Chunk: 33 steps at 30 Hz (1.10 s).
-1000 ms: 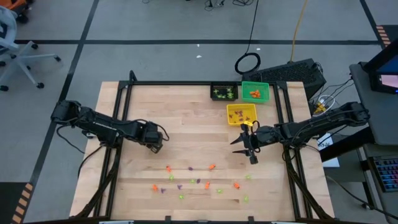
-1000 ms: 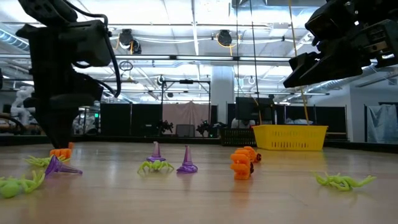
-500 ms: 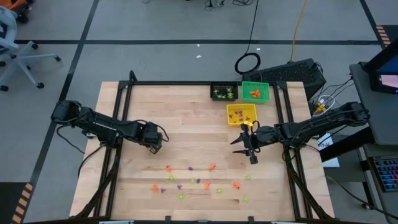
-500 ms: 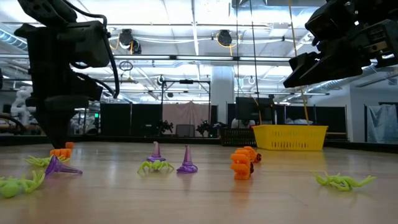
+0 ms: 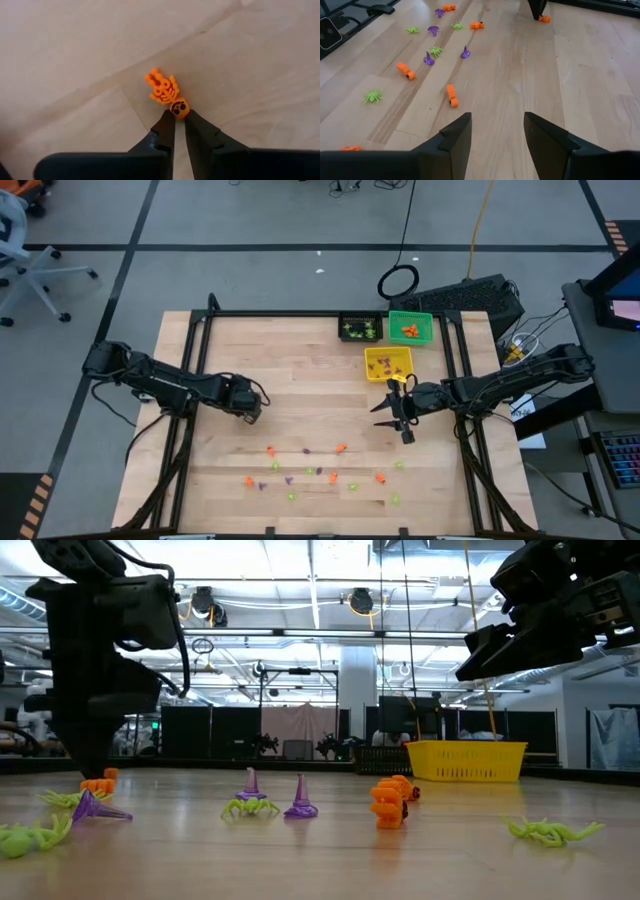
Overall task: Sort Halloween decoration
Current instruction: Put the orange skeleton toy into the green basket
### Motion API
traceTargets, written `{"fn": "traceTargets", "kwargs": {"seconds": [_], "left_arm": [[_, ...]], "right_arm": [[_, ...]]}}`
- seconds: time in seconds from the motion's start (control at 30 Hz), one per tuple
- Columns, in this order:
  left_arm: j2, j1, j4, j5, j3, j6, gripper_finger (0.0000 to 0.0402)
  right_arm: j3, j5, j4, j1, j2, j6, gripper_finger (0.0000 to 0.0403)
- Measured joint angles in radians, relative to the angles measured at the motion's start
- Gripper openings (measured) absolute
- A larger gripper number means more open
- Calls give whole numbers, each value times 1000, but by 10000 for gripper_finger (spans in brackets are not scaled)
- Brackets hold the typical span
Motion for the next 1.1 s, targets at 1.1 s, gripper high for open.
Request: {"fn": "traceTargets", "kwargs": {"seconds": [1.1], "left_arm": [[11,-33,12,-201,11,-349,143]], "right_arm": [[0,0,-4,0,0,0,167]]}}
